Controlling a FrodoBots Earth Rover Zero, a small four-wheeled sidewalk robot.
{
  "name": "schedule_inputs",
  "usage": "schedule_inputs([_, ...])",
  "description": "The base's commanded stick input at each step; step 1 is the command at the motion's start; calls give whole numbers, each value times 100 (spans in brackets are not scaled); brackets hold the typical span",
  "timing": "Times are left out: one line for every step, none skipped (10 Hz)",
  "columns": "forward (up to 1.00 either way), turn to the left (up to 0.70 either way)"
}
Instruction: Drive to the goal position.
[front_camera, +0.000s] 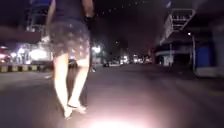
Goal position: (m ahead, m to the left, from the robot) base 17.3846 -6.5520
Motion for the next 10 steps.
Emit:
schedule_inputs([100,0])
schedule_inputs([100,0])
schedule_inputs([100,0])
schedule_inputs([100,0])
schedule_inputs([100,0])
schedule_inputs([100,0])
schedule_inputs([100,0])
schedule_inputs([100,0])
schedule_inputs([100,0])
schedule_inputs([69,0])
